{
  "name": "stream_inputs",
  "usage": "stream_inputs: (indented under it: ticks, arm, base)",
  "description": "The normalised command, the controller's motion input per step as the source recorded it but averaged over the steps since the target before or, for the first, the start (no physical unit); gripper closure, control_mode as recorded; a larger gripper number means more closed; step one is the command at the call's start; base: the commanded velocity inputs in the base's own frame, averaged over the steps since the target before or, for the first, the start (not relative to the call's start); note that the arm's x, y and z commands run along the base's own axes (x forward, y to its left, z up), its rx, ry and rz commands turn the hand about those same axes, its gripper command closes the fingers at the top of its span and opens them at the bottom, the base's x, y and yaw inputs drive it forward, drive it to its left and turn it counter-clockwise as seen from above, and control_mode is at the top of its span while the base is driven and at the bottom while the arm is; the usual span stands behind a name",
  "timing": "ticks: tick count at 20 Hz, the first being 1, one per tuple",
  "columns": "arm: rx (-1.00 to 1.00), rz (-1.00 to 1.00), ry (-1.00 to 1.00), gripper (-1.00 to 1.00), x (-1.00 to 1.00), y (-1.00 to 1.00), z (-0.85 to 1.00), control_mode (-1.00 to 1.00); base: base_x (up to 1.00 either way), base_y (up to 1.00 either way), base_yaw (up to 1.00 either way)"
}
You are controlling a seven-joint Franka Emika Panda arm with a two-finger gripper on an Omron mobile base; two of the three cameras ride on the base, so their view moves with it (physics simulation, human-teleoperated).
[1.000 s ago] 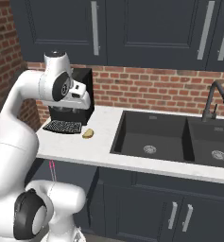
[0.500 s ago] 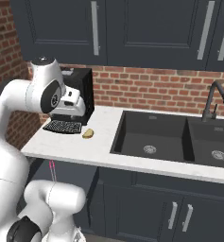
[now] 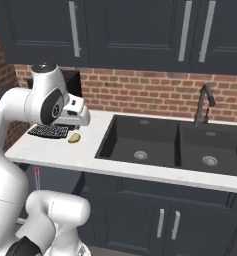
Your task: Pick the tongs from the drawer and place it on the counter.
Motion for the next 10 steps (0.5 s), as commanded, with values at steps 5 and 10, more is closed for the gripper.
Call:
stream_inputs:
  ticks: [5,10]
  arm:
    - [0.00,0.00,0.00,-1.00,0.00,0.00,0.00,1.00]
    - [0.00,0.00,0.00,-1.00,0.00,0.00,0.00,1.00]
  base:
    - [-0.09,-0.50,0.00]
    - [-0.04,-0.65,0.02]
